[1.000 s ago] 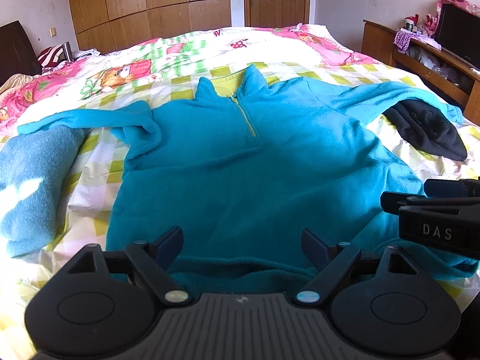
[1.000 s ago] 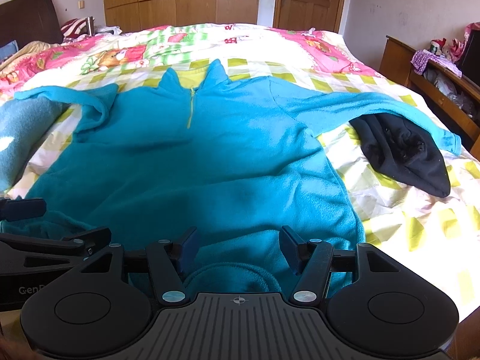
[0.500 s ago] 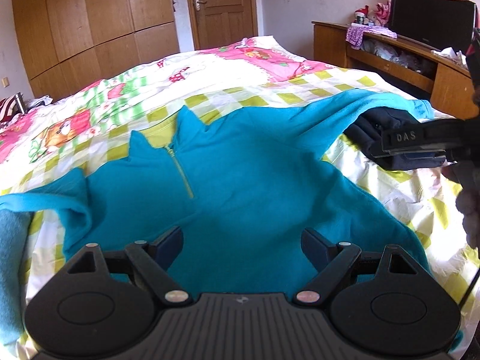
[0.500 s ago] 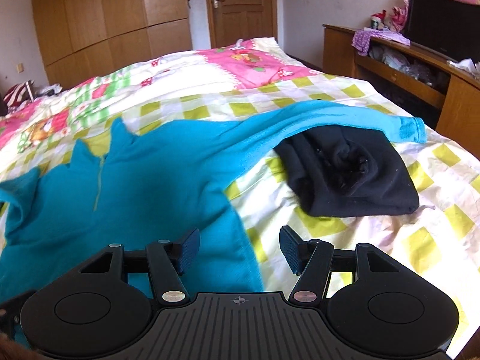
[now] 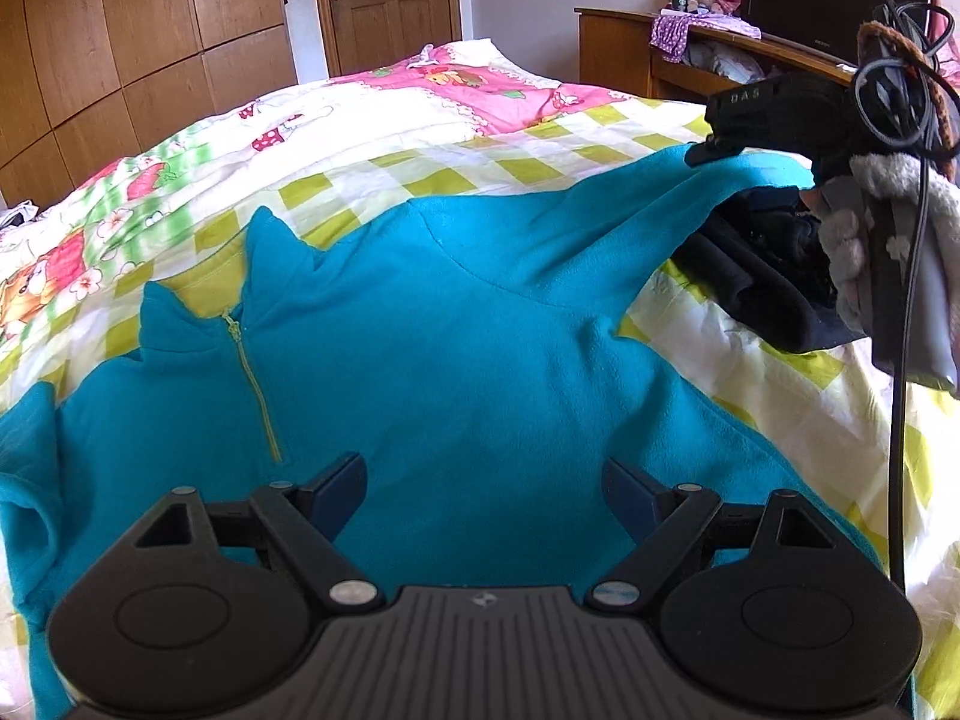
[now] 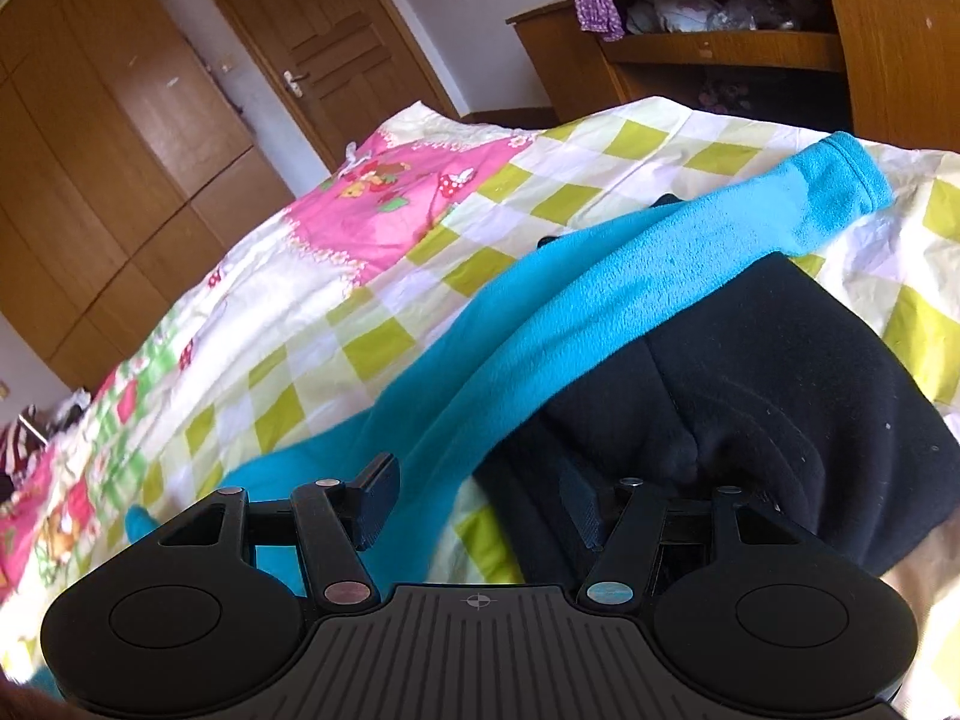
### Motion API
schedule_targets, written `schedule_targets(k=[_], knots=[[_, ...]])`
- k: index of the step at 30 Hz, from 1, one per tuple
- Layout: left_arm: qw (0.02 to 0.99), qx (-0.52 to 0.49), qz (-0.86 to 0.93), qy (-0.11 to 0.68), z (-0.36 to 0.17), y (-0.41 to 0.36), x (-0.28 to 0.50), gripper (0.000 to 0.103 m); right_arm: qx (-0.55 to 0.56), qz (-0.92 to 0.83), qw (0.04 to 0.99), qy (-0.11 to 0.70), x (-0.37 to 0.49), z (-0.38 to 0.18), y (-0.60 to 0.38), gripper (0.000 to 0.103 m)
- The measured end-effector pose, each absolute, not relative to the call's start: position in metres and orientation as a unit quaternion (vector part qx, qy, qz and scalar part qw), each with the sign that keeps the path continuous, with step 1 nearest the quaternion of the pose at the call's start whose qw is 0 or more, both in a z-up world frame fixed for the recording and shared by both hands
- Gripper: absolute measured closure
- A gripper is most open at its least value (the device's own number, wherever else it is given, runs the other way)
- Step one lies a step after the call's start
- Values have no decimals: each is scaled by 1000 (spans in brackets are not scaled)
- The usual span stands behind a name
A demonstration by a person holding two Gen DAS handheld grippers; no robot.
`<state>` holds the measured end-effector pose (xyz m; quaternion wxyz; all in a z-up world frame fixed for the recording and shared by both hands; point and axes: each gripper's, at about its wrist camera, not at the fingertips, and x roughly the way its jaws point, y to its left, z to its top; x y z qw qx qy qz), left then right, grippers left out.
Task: Fold small clothes
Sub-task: 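Grasp the teal sleeve cuff with the right gripper and lift it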
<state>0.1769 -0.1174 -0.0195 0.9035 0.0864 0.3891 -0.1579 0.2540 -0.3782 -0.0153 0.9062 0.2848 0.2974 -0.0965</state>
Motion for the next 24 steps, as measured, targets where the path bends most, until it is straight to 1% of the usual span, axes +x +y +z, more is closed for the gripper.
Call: schedule_targets(k=[3, 9, 14, 15, 17, 18, 19, 20, 22, 24], knots=[[896, 85, -167, 402, -31, -121, 180, 6, 311, -108, 905, 271, 264, -18, -391, 44], [889, 86, -174, 415, -43, -126, 179, 6, 340, -148, 896, 243, 279, -25, -406, 44], [889, 83, -176, 415, -43, -129, 185, 6, 414, -174, 869, 207, 281, -34, -434, 43], [889, 82, -176, 414, -43, -129, 186, 6, 427, -176, 863, 205, 283, -37, -439, 45], [891, 78, -177, 411, -41, -129, 186, 6, 440, -186, 857, 195, 283, -38, -447, 62], [891, 75, -179, 410, -41, -128, 187, 6, 441, -191, 856, 192, 281, -37, -450, 74], [891, 72, -181, 409, -41, -128, 188, 6, 445, -191, 855, 186, 279, -36, -454, 80], [892, 71, -182, 409, -42, -128, 189, 6, 449, -190, 854, 181, 277, -35, -457, 81], [892, 69, -183, 407, -42, -126, 192, 6, 450, -192, 854, 175, 274, -32, -461, 87], [896, 63, -180, 402, -41, -119, 193, 6, 442, -191, 859, 172, 275, -26, -460, 90]])
